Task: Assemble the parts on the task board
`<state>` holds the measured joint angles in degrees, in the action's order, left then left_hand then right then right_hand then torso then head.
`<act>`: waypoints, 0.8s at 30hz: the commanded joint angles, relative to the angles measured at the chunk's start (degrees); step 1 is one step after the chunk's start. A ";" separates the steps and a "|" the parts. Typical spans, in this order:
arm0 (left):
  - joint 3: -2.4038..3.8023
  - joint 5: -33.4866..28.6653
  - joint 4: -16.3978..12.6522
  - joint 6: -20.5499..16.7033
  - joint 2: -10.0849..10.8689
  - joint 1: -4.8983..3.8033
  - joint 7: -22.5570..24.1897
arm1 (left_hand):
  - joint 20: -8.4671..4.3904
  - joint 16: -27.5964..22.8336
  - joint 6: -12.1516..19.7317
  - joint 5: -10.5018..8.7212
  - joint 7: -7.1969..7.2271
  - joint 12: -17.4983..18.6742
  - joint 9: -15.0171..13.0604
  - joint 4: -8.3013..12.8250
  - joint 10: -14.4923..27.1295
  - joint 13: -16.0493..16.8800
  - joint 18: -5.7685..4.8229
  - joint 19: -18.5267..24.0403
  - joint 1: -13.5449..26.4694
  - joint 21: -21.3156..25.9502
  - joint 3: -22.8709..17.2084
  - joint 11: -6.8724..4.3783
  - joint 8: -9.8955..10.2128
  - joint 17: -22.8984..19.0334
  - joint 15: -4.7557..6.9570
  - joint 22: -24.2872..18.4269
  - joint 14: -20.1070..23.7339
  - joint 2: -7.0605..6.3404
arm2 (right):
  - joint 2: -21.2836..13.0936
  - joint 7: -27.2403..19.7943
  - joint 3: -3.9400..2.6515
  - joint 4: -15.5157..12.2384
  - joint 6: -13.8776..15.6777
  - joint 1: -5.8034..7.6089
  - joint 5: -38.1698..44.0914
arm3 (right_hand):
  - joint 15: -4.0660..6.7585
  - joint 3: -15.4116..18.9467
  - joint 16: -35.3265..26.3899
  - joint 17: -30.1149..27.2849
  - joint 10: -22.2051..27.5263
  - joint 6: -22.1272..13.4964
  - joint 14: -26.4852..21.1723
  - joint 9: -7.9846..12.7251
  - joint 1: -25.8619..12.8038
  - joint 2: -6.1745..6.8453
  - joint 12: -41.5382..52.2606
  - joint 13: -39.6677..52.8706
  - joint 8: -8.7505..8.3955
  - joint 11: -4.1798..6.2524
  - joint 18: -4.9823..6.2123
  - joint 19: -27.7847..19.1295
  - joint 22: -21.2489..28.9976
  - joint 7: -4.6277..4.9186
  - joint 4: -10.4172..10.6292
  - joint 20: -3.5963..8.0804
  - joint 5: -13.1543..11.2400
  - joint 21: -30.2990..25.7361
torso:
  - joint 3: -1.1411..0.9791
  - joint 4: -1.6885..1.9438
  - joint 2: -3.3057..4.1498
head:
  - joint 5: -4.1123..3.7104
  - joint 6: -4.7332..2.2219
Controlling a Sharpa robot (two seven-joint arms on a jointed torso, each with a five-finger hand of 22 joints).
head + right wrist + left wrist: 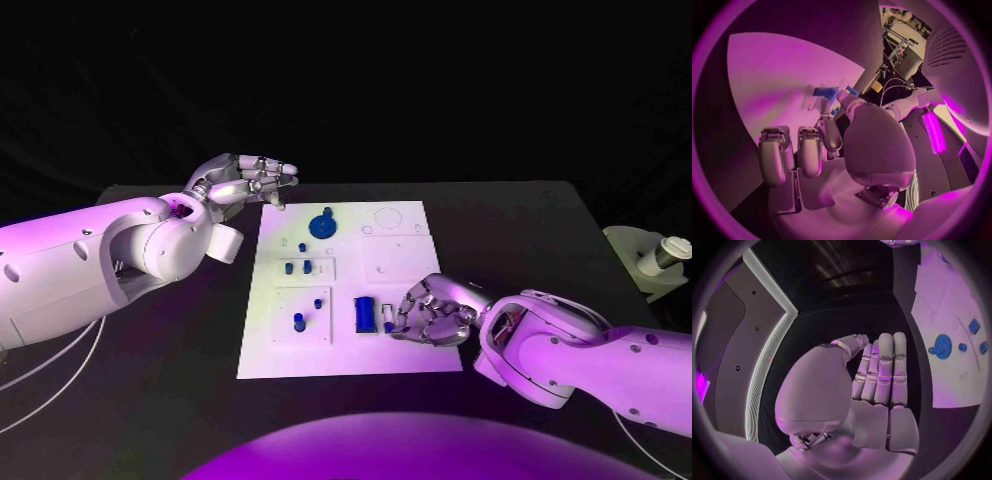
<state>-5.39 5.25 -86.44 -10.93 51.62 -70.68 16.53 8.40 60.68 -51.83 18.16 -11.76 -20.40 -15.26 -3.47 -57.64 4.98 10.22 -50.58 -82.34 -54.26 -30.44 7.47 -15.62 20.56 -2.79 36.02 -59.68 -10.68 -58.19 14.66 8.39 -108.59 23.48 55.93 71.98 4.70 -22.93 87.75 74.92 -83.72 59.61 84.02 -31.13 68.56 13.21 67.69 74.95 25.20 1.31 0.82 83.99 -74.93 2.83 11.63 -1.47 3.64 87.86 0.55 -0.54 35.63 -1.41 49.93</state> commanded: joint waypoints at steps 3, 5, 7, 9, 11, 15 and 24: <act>0.04 0.10 -0.15 0.89 -0.02 -0.05 0.18 | -0.22 0.00 0.52 0.33 0.02 -0.40 0.05 0.06 0.39 -0.05 0.35 -0.04 -0.51 -0.21 -0.30 0.19 -0.18 -0.05 -0.21 0.06 0.37 0.15 | 0.71 0.92 0.01 0.35 -0.68 -0.20 2.37 | 0.02 0.34 0.13 10.34 -0.44 0.68 5.00 -0.11 0.44 -0.70 0.57 3.79 0.35 0.11 -0.40 5.18 -14.52 -0.14 0.03 -0.31 0.24 0.32 | -0.05 -0.04 0.04 | 0.05 0.04; 0.04 0.10 -0.15 0.89 -0.01 -0.05 0.17 | -0.22 0.00 0.52 0.33 0.02 -0.40 0.05 0.06 0.39 -0.05 0.35 -0.04 -0.51 -0.21 -0.30 0.19 -0.18 -0.05 -0.21 0.06 0.37 0.15 | 0.83 0.99 0.01 0.41 -0.76 -0.23 2.62 | 0.08 0.35 0.11 10.31 -0.45 0.73 5.00 -0.12 0.71 -0.69 0.56 3.79 0.37 0.18 -0.40 5.19 -14.52 -0.20 -0.09 -0.27 0.27 0.34 | -0.05 -0.05 0.04 | 0.05 0.07; 0.04 0.10 -0.15 0.89 0.00 -0.05 0.15 | -0.22 -0.01 0.53 0.32 0.01 -0.44 0.07 0.09 0.40 -0.07 0.35 0.01 -0.50 -0.29 -0.34 0.19 -0.21 -0.08 -0.22 0.12 0.36 0.13 | 0.95 1.07 0.01 0.48 -0.90 -0.25 2.94 | 0.09 0.35 0.11 10.30 -0.47 0.74 4.99 -0.12 0.78 -0.68 0.62 3.82 0.37 0.19 -0.41 5.21 -14.54 -0.22 -0.12 -0.26 0.28 0.39 | -0.04 -0.06 0.02 | 0.04 0.07; 0.04 0.10 -0.15 0.91 0.00 -0.05 0.14 | -0.22 -0.01 0.53 0.32 0.01 -0.44 0.07 0.09 0.40 -0.07 0.35 0.01 -0.50 -0.29 -0.34 0.19 -0.21 -0.08 -0.22 0.12 0.36 0.13 | 1.05 1.14 0.02 0.51 -1.03 -0.28 3.19 | 0.12 0.38 0.16 10.41 -0.51 0.77 5.02 -0.13 0.91 -0.63 0.73 3.88 0.39 0.22 -0.43 5.23 -14.55 -0.24 -0.20 -0.23 0.29 0.45 | -0.04 -0.07 0.01 | 0.03 0.07; 0.04 0.10 -0.15 0.93 0.01 -0.05 0.12 | -0.22 -0.01 0.53 0.32 0.01 -0.44 0.07 0.09 0.40 -0.07 0.35 0.01 -0.50 -0.29 -0.34 0.19 -0.21 -0.08 -0.22 0.12 0.36 0.13 | 1.12 1.20 0.02 0.51 -1.06 -0.31 3.41 | 0.13 0.41 0.15 10.40 -0.51 0.79 5.02 -0.13 0.96 -0.59 0.73 3.88 0.39 0.23 -0.43 5.25 -14.56 -0.25 -0.23 -0.22 0.29 0.47 | -0.04 -0.08 0.01 | 0.02 0.07; 0.03 0.10 -0.15 0.97 0.01 -0.05 0.09 | -0.22 -0.01 0.53 0.32 0.01 -0.44 0.07 0.09 0.40 -0.07 0.35 0.01 -0.50 -0.29 -0.34 0.19 -0.21 -0.08 -0.22 0.12 0.36 0.13 | 1.22 1.30 0.02 0.59 -0.90 -0.35 3.97 | 0.13 0.41 0.15 10.40 -0.51 0.79 5.02 -0.13 0.96 -0.59 0.73 3.88 0.39 0.23 -0.43 5.25 -14.56 -0.25 -0.23 -0.22 0.29 0.47 | -0.05 -0.08 0.02 | -0.01 0.05; 0.03 0.11 -0.16 0.97 0.01 -0.05 0.09 | -0.22 -0.01 0.53 0.32 0.01 -0.44 0.07 0.09 0.40 -0.07 0.35 0.01 -0.50 -0.29 -0.34 0.19 -0.21 -0.08 -0.22 0.12 0.36 0.13 | 1.39 1.41 0.02 0.95 -0.65 -0.40 5.31 | 0.34 0.13 0.30 10.72 -0.71 1.10 5.08 -0.16 2.26 -0.91 1.20 4.14 0.50 0.46 -0.51 5.40 -14.67 -0.52 -0.78 -0.03 0.40 0.81 | -0.04 -0.04 0.01 | -0.08 0.03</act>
<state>-5.39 5.28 -86.46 -10.86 51.68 -70.68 16.41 8.40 60.68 -51.83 18.16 -11.76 -20.63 -15.27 -3.47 -57.64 4.98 10.22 -50.58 -82.34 -54.25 -30.44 7.48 -15.62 20.57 -2.79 36.08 -59.68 -10.68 -56.88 15.79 8.40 -107.64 23.38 55.60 75.49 4.71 -22.73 87.75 74.91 -83.94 60.49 84.03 -31.20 70.33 12.07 68.66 74.93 25.48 1.54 0.82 83.99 -74.91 2.36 11.19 -1.47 3.65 88.42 0.50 -0.60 35.64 -1.47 49.96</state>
